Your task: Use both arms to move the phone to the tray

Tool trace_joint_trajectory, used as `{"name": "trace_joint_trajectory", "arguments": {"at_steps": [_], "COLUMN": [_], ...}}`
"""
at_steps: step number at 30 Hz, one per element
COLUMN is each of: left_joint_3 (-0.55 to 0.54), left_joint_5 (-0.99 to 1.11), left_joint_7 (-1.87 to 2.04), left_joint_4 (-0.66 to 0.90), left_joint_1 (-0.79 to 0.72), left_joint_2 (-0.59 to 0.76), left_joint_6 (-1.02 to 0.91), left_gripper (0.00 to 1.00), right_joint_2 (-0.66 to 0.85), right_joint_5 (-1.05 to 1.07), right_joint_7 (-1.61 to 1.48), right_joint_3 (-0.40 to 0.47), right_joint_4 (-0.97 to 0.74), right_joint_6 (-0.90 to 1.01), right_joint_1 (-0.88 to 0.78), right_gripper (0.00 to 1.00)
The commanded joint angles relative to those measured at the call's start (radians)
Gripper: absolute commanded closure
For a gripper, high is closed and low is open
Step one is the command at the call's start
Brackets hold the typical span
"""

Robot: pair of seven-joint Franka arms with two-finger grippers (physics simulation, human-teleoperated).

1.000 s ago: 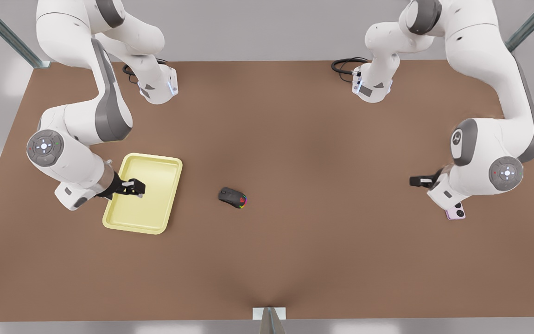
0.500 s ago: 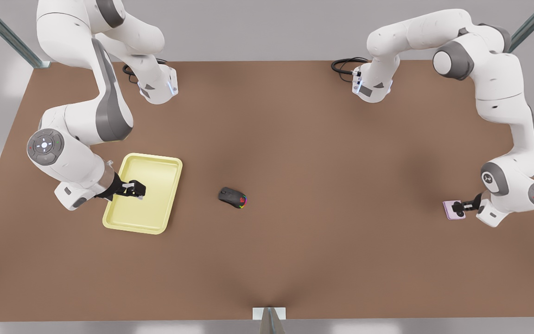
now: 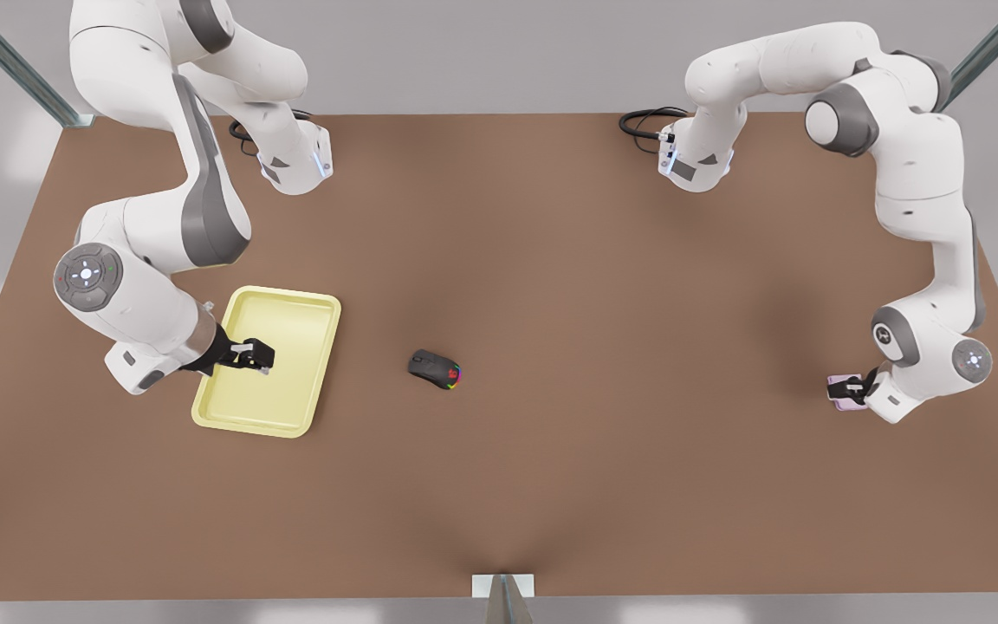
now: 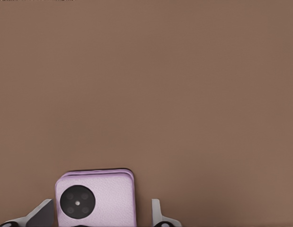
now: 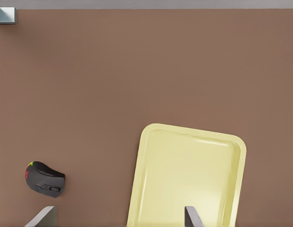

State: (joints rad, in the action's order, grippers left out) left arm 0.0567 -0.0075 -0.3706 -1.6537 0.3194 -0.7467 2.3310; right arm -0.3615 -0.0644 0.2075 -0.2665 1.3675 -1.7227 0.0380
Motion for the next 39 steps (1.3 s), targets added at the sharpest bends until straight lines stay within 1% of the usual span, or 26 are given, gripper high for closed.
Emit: {"name": "trace_joint_trajectory", "arguments": {"at_steps": [1, 5, 15, 20, 22, 27, 28, 30, 38, 39], "left_joint_3": [0.000, 0.000, 0.000, 0.000, 0.000, 0.000, 0.000, 0.000, 0.000, 0.000], "left_joint_5": [0.001, 0.003, 0.001, 0.008, 0.009, 0.008, 0.008, 0.009, 0.011, 0.011], "left_joint_7": [-0.085, 0.091, 0.137, 0.153, 0.153, 0.153, 0.153, 0.154, 0.180, 0.180], "left_joint_4": [0.002, 0.002, 0.006, 0.008, 0.008, 0.008, 0.008, 0.008, 0.008, 0.008], "left_joint_1": [0.001, 0.001, 0.001, 0.003, 0.003, 0.003, 0.003, 0.003, 0.003, 0.003], "left_joint_2": [0.000, -0.003, -0.031, -0.022, -0.023, -0.028, -0.028, -0.025, -0.022, -0.023], "left_joint_6": [0.014, 0.013, 0.014, 0.014, 0.014, 0.014, 0.014, 0.013, 0.013, 0.013], "left_gripper": [0.00, 0.00, 0.00, 0.00, 0.03, 0.04, 0.09, 0.12, 0.13, 0.18], "right_joint_2": [0.001, 0.003, 0.001, 0.001, 0.001, 0.001, 0.001, 0.001, 0.001, 0.001], "right_joint_5": [0.002, 0.002, 0.000, 0.002, 0.002, 0.003, 0.003, 0.003, 0.003, 0.003], "right_joint_7": [0.015, 0.015, 0.003, 0.001, 0.000, 0.000, 0.000, 0.001, 0.001, 0.003], "right_joint_3": [-0.002, -0.002, -0.002, 0.000, 0.000, 0.001, 0.001, 0.001, 0.001, 0.001], "right_joint_4": [-0.001, -0.001, 0.001, 0.001, 0.001, 0.002, 0.002, 0.002, 0.002, 0.002], "right_joint_6": [0.000, 0.000, 0.000, 0.000, 0.002, 0.003, 0.005, 0.006, 0.006, 0.003], "right_joint_1": [-0.003, -0.003, 0.005, 0.007, 0.008, 0.013, 0.013, 0.011, 0.011, 0.011], "right_gripper": [0.00, 0.00, 0.00, 0.00, 0.00, 0.00, 0.00, 0.00, 0.00, 0.00]}}
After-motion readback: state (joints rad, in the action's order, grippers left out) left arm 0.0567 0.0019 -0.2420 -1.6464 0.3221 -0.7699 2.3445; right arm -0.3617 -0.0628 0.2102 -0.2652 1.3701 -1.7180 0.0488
